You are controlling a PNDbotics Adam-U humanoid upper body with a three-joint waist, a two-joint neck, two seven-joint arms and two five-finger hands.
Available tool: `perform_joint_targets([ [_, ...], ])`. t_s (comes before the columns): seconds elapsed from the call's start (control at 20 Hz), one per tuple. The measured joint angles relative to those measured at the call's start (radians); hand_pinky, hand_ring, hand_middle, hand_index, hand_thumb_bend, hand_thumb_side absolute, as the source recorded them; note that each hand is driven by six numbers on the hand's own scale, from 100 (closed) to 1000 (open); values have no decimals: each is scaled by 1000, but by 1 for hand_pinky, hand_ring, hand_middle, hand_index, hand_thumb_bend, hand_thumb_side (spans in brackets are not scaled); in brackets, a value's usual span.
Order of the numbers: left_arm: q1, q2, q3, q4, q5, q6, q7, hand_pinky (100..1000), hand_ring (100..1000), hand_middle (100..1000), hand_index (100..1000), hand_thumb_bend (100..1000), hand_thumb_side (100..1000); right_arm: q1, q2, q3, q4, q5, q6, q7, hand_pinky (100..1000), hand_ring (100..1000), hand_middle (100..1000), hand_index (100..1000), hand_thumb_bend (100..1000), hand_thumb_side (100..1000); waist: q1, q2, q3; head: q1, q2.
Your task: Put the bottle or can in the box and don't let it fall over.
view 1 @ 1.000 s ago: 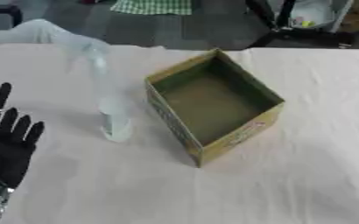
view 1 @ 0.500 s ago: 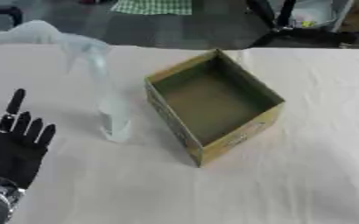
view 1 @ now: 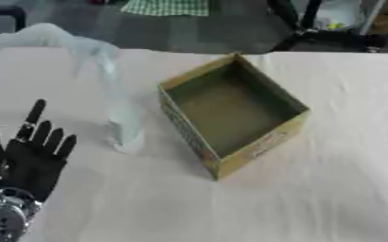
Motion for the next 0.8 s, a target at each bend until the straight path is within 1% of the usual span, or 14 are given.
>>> perform_joint_targets([
  [0.05, -10, 0, -4, 0, -7, 5, 6, 100, 100, 100, 958, 997, 507, 0, 0, 0, 0, 0, 0, 0, 838, 905, 1000, 1000, 100, 651, 0, 0, -1, 5, 0],
  [0.1, -20, 0, -8, 0, -16, 11, 14, 100, 100, 100, 958, 997, 507, 0, 0, 0, 0, 0, 1, 1, 838, 905, 1000, 1000, 100, 651, 0, 0, -2, 8, 0],
  [0.15, -28, 0, -12, 0, -27, 16, 23, 100, 100, 100, 961, 969, 456, -1, 0, 0, 0, 0, 1, 1, 838, 905, 1000, 1000, 100, 651, 1, 0, -2, 11, -1],
  [0.2, -36, 0, -14, 0, -39, 21, 30, 100, 100, 100, 963, 955, 427, -1, 0, 0, 0, 0, 2, 2, 838, 905, 1000, 1000, 100, 651, 1, 0, -3, 13, -1],
  [0.3, -50, -1, -17, 0, -57, 30, 42, 100, 100, 100, 962, 938, 403, -1, 0, 0, 0, 0, 4, 4, 838, 905, 1000, 1000, 100, 651, 1, 0, -3, 15, -1],
  [0.55, -70, -8, -17, 0, -73, 45, 63, 100, 100, 100, 959, 928, 386, -1, 0, 0, 0, 0, 5, 5, 838, 905, 1000, 1000, 100, 651, 1, 0, -3, 15, -1],
  [0.8, -94, -8, -18, 0, -69, 55, 74, 100, 100, 100, 957, 929, 393, -1, 0, 1, 0, 0, 5, 5, 837, 905, 1000, 1000, 100, 651, 0, 0, -4, 19, -8],
])
